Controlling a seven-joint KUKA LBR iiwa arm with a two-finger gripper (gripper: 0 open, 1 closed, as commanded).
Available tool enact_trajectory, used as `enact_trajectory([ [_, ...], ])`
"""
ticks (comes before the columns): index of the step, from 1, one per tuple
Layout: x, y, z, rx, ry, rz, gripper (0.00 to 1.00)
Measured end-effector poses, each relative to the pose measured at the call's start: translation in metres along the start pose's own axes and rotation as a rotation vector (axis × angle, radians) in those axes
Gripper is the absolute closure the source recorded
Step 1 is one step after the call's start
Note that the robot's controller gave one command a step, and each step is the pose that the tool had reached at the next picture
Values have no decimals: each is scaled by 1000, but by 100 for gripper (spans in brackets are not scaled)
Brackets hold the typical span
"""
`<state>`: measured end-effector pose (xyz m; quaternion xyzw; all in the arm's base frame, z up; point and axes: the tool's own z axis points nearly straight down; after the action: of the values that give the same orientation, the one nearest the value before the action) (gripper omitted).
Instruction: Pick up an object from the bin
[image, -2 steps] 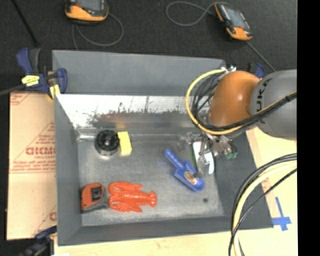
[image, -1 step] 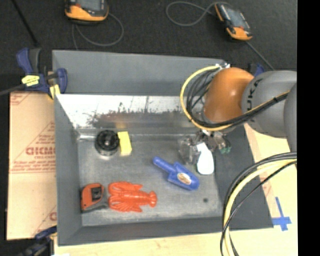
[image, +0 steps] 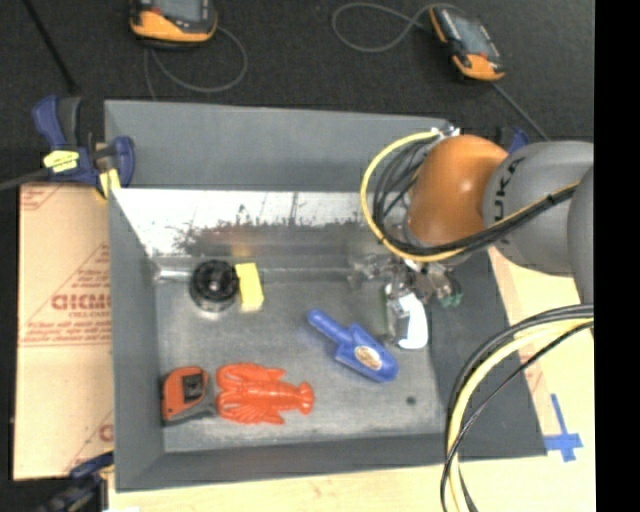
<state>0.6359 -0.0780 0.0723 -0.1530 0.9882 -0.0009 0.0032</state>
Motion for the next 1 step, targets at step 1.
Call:
enact_trajectory([
  [1,0,0,0,0,0,0,0],
])
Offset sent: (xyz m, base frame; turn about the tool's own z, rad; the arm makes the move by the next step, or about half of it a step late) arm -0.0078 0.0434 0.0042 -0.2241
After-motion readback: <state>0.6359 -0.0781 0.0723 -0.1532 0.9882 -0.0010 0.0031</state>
